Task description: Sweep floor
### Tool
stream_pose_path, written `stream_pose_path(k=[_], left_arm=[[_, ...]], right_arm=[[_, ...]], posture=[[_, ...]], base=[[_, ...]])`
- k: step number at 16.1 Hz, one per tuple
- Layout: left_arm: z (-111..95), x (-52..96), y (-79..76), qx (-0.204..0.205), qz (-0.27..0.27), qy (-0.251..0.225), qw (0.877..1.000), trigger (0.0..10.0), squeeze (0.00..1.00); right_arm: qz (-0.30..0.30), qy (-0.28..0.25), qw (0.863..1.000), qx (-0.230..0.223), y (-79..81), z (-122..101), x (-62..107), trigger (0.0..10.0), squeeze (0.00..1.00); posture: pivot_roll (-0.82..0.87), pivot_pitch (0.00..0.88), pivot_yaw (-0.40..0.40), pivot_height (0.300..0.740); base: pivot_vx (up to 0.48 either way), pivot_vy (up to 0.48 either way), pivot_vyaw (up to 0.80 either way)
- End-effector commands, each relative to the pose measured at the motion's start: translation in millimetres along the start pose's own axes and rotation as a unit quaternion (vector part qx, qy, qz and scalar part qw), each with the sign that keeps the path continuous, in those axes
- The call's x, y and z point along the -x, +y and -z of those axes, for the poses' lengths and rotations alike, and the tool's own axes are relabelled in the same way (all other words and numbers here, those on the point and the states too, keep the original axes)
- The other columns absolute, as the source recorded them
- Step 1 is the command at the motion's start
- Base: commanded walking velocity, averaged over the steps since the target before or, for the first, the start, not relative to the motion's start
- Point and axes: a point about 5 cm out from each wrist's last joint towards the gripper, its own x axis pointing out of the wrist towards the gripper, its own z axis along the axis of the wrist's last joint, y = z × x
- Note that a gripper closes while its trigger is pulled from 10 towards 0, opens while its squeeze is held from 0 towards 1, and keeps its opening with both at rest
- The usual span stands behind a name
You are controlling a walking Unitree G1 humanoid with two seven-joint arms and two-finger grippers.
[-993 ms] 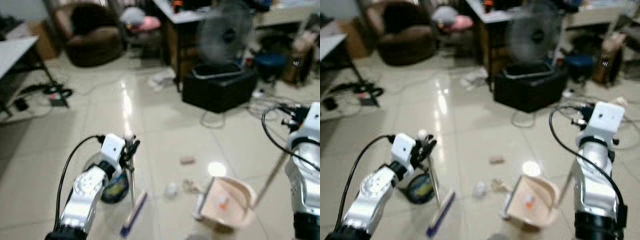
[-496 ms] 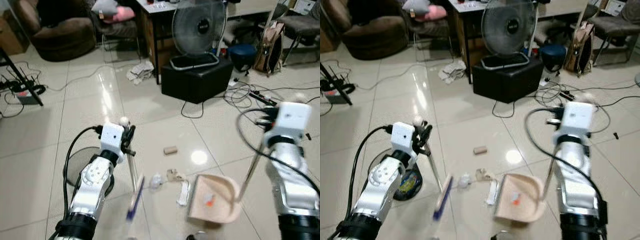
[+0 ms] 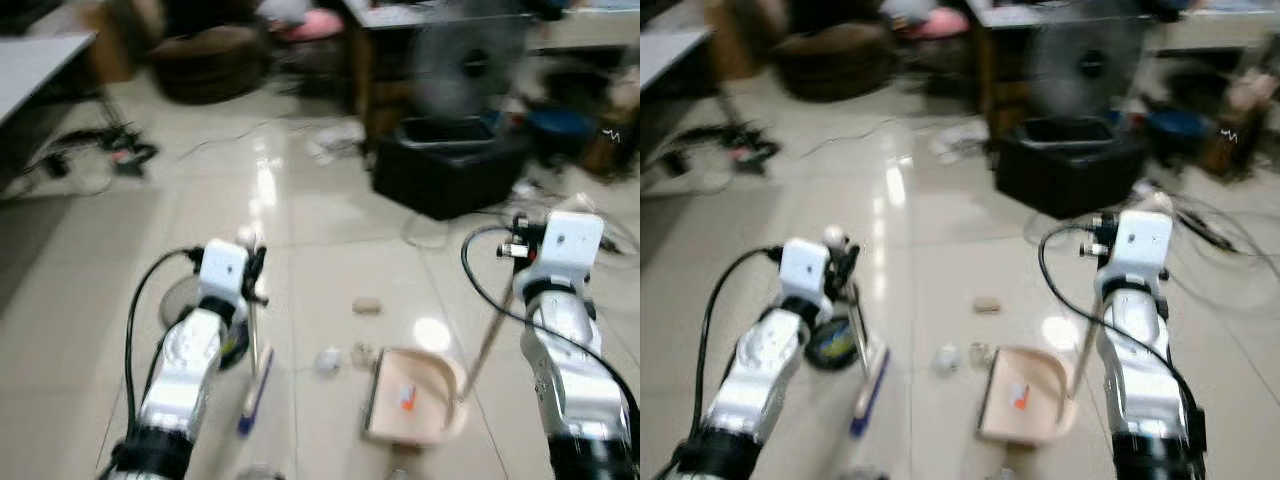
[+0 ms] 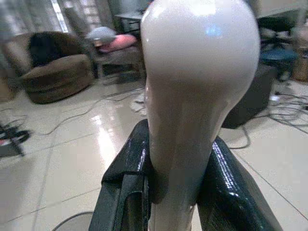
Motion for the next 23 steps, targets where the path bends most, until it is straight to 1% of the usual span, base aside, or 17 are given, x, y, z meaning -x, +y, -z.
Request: stream_pose_path(k=[1,3,6,17,23], left_arm=[[-13.2,-1.0,5.8,-0.011,-0.014,-0.023,1.000,10.0,0.00],[-21.2,-2.2,8.0,-0.012,-0.022,-0.033,0.999,10.0,0.00],[-26.8,-3.8,9.8,-0.010,-0.028,-0.040,0.999,10.0,0.00],[-22.9,-2.0,7.5,-0.015,-0.026,-0.024,0.999,10.0,0.00],[-23.8,-5.3,7.7,-0.013,-0.028,-0.023,0.999,10.0,0.00]], right_arm=[[-0.010,-0.025,1.000,-0.003,3.9,-8.5,-0.2,10.0,0.00],[-0.020,-0.022,1.000,-0.004,7.4,-6.5,1.0,10.0,0.00],[-0.020,-0.018,1.000,-0.004,7.1,-4.3,1.0,10.0,0.00],[-0.019,-0.016,1.000,-0.002,4.8,-1.3,0.8,10.0,0.00],[-0.025,-0.017,1.000,0.003,6.7,-1.6,-2.2,10.0,0.00]], posture=[[-0.04,0.000,0.042,0.740],[-0.03,0.000,0.044,0.740],[-0.03,0.000,0.047,0.740],[-0.03,0.000,0.056,0.740],[-0.03,0.000,0.052,0.740]], base=[[0.000,-0.401,0.80],[0.000,-0.401,0.80],[0.000,-0.399,0.80],[0.000,-0.400,0.80],[0.000,-0.400,0.80]])
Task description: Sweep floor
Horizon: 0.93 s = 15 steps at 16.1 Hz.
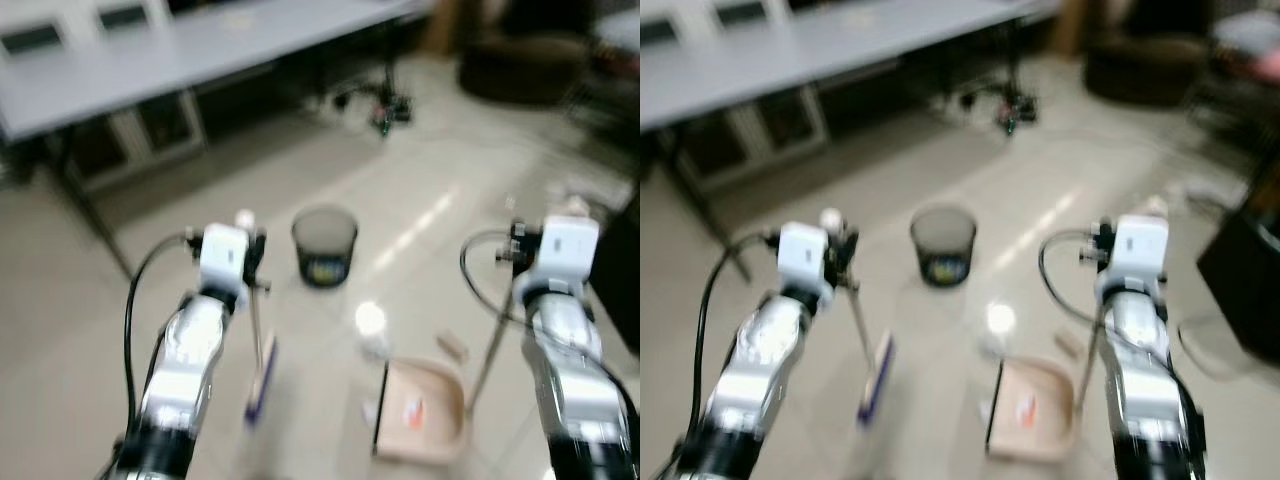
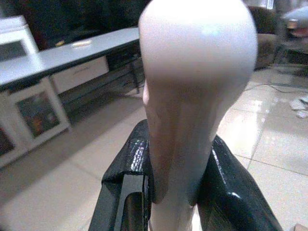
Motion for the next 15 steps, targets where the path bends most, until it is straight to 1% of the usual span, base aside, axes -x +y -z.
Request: stream_pose_path(k=[1,11,13,15], left_arm=[[-5.9,-1.6,6.7,-0.010,-0.012,-0.011,1.000,10.0,0.00],[-7.3,-5.2,6.9,-0.006,-0.021,-0.014,1.000,10.0,0.00],[-7.6,-5.7,6.7,-0.006,-0.023,-0.015,1.000,10.0,0.00],[-8.0,-6.5,6.2,-0.006,-0.025,-0.017,1.000,10.0,0.00]], right_arm=[[-0.009,-0.031,0.999,0.000,5.0,-12.8,-2.9,10.0,0.00],[-0.011,-0.035,0.999,0.010,4.5,-12.3,-8.7,10.0,0.00],[-0.010,-0.035,0.999,0.020,4.0,-11.4,-9.2,10.0,0.00],[-0.018,-0.034,0.999,0.028,6.2,-9.6,-9.7,10.0,0.00]], posture=[[-0.03,0.001,0.050,0.740],[-0.03,0.008,0.050,0.740],[-0.03,0.006,0.048,0.740],[-0.03,0.002,0.046,0.740]], base=[[0.000,-0.401,0.80],[0.000,-0.399,0.80],[0.000,-0.399,0.46],[0.000,-0.398,0.00]])
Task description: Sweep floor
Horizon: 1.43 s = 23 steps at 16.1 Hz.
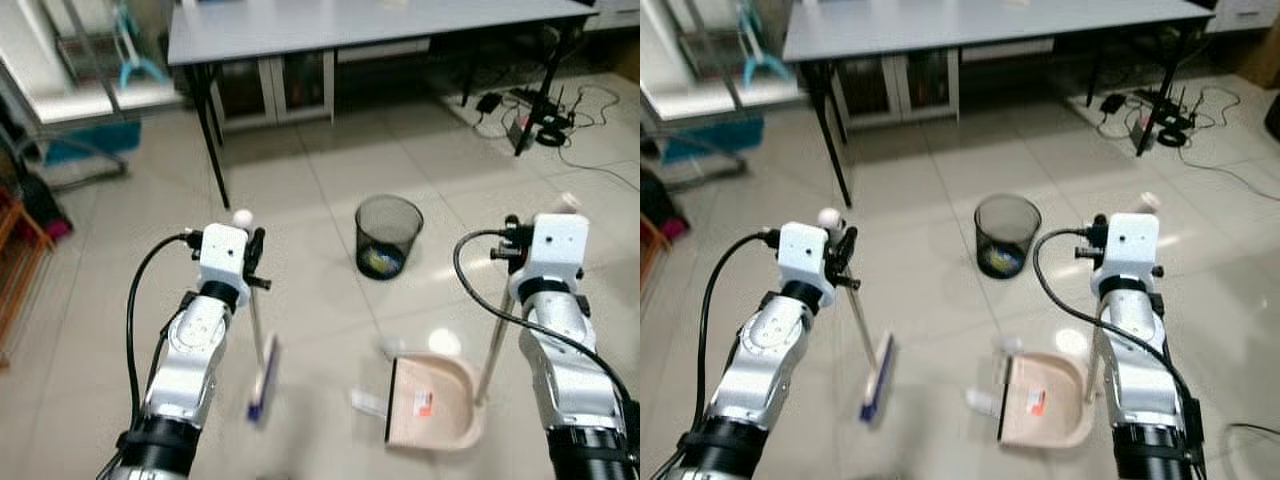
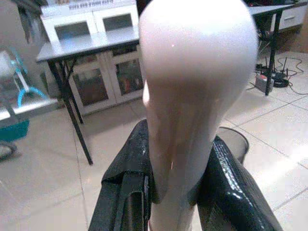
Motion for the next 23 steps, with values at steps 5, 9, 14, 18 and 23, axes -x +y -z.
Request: stream_pose_path(k=[5,9,14,18,23], left_arm=[[-9.8,-4.1,5.7,-0.010,-0.013,-0.022,1.000,10.0,0.00],[-10.3,-4.2,8.4,0.001,-0.032,-0.025,0.999,10.0,0.00],[-11.6,-4.9,12.1,-0.002,-0.047,-0.027,0.999,10.0,0.00],[-10.8,-5.1,10.9,-0.004,-0.046,-0.025,0.999,10.0,0.00],[-9.2,-4.0,5.2,0.000,-0.025,-0.027,0.999,10.0,0.00]], right_arm=[[-0.012,-0.027,1.000,0.003,6.4,-8.9,-3.4,10.0,0.00],[-0.011,-0.028,1.000,0.003,6.8,-7.4,-2.7,10.0,0.00],[-0.013,-0.008,1.000,-0.001,9.5,2.9,0.6,10.0,0.00],[0.005,0.001,1.000,-0.011,7.1,8.2,2.1,10.0,0.00],[-0.009,0.005,1.000,-0.030,10.5,9.9,3.6,10.0,0.00]], posture=[[-0.03,0.004,0.044,0.740],[-0.03,0.003,0.042,0.740],[-0.03,0.004,0.042,0.740],[-0.04,0.004,0.046,0.740],[-0.04,0.000,0.039,0.740]], base=[[0.000,-0.396,0.00],[0.000,-0.297,0.00],[0.000,0.000,0.00],[0.000,0.000,0.00],[0.000,0.000,0.00]])
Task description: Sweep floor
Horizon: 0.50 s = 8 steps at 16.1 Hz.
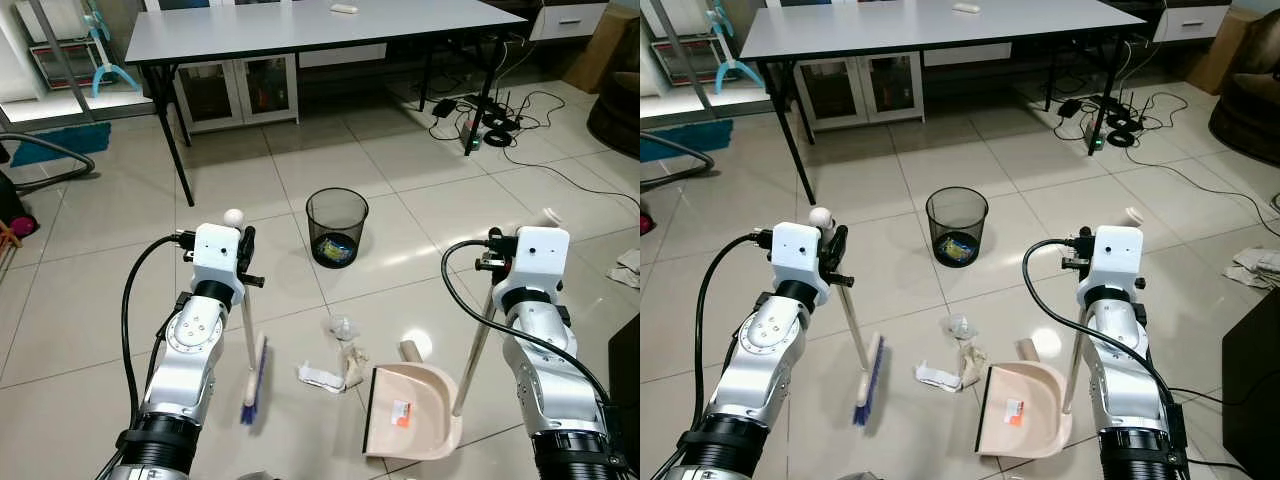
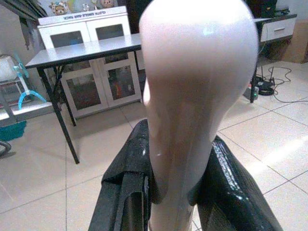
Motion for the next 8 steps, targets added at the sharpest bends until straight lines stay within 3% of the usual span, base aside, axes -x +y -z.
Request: stream_pose_path(k=[1,6,8], left_arm=[[-10.2,-2.1,-1.8,-0.006,0.009,-0.030,1.000,10.0,0.00],[-8.0,0.0,-3.5,-0.008,0.024,-0.029,0.999,10.0,0.00],[-7.8,0.4,-4.3,-0.008,0.028,-0.029,0.999,10.0,0.00]], right_arm=[[-0.004,-0.010,1.000,-0.009,1.8,-3.1,-0.4,10.0,0.00],[-0.009,-0.016,1.000,-0.013,6.5,-3.1,2.2,10.0,0.00],[-0.016,-0.018,1.000,0.005,6.7,-3.4,2.4,10.0,0.00]], posture=[[-0.04,0.000,0.040,0.740],[-0.04,0.000,0.052,0.740],[-0.04,0.000,0.053,0.740]], base=[[0.292,0.000,0.00],[0.362,0.000,0.00],[0.386,0.000,0.00]])
